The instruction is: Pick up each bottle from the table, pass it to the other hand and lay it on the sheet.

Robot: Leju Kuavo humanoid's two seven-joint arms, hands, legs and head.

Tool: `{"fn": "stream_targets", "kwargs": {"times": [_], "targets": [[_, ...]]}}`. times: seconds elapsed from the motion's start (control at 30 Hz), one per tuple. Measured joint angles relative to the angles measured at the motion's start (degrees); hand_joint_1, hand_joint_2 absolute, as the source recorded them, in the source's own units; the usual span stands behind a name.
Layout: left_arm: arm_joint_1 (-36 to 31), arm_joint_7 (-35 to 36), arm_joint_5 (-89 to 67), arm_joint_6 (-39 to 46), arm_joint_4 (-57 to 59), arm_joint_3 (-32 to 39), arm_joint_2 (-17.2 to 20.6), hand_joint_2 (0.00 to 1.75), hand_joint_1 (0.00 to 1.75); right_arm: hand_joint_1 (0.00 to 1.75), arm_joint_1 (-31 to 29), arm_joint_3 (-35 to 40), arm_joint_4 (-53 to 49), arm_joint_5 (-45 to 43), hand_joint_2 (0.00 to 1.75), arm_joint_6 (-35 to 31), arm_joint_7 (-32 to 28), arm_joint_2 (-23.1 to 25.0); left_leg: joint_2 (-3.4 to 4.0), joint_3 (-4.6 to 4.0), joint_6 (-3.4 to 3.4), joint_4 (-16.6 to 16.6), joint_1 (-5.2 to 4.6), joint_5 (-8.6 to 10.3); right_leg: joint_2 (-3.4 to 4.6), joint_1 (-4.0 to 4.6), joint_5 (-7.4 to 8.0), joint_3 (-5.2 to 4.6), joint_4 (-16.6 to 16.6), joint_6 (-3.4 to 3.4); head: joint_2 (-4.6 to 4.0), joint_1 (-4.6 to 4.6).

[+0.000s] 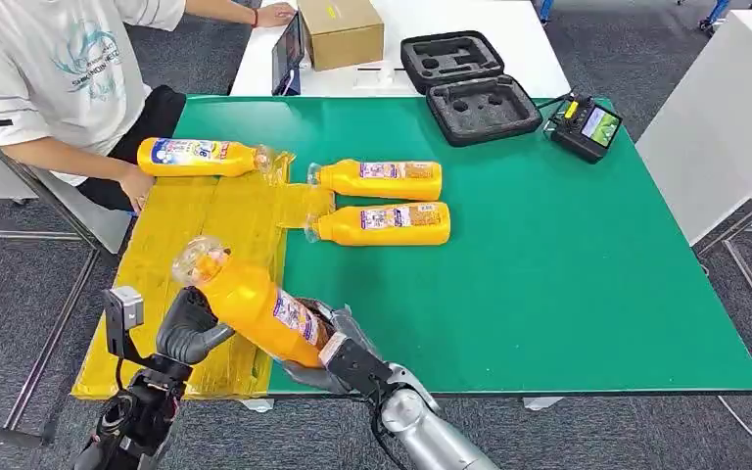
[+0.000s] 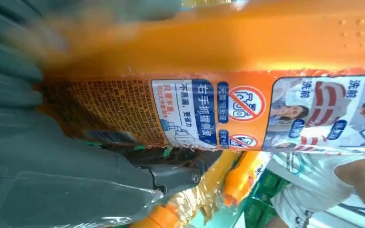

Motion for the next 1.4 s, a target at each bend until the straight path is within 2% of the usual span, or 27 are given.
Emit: {"fn": "stream_targets", "kwargs": {"times": [0.93,1.23,1.4], "targets": [[0.0,0.0,0.5,0.0,0.6,-0.3,0.9,1.75,0.00,1.75,-0.2,0.6,2.1,-1.4,1.75,-0.9,0.0,0.0,0.00,0.00,0.00,0.0,-0.01,0.00,0.00,0.01,0.00,-0.01,0.0,0.00,0.00,-0.02],[0.4,0.2,0.9,-0.5,-1.1,-1.1,1.0,1.75,0.00,1.75,-0.6,-1.1,1.3,-7.1,1.75,-6.3,0.0,-0.6,-0.01,0.00,0.00,0.0,-0.02,0.00,-0.01,0.00,0.01,0.01,0.0,0.01,0.00,0.00],[0.3,0.3,0.9,-0.6,-1.8,-1.8,1.0,1.75,0.00,1.75,-1.5,-3.0,0.6,-7.4,1.75,-8.7,0.0,-1.2,-0.01,0.02,0.00,0.0,-0.03,0.00,0.00,-0.01,0.02,0.01,0.0,0.02,0.00,-0.02]]}}
